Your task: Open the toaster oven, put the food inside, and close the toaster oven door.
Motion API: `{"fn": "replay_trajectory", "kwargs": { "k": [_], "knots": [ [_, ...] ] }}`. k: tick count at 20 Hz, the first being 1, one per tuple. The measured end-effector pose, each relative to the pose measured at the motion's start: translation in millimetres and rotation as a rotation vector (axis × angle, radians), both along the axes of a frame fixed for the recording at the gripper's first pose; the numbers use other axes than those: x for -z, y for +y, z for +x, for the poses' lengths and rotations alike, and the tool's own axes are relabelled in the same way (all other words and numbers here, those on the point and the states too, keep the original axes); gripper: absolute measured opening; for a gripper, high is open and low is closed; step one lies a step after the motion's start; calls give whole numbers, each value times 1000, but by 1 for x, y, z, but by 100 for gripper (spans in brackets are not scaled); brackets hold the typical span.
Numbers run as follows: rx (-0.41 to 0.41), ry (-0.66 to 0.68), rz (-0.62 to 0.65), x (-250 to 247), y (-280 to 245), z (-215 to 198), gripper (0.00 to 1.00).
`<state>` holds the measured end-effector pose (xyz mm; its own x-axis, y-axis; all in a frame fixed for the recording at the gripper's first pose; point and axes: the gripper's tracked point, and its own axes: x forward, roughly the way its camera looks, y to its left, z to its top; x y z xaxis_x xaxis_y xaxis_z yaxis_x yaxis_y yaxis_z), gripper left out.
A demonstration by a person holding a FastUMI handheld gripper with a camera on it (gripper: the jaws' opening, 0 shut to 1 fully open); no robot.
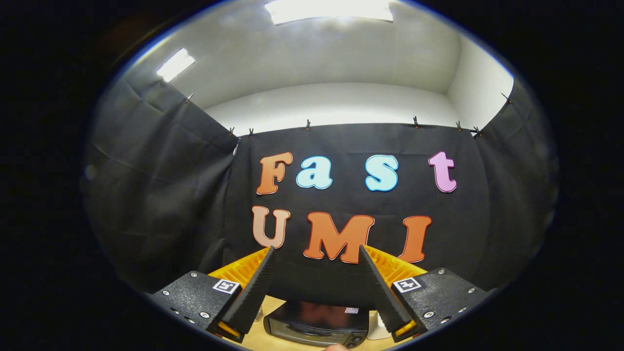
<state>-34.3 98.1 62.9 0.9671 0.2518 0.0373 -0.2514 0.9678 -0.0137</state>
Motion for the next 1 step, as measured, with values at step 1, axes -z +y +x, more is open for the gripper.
{"fn": "replay_trajectory", "kwargs": {
  "k": [1],
  "knots": [
    [-6,5,-1,2,1,0,99]
  ]
}}
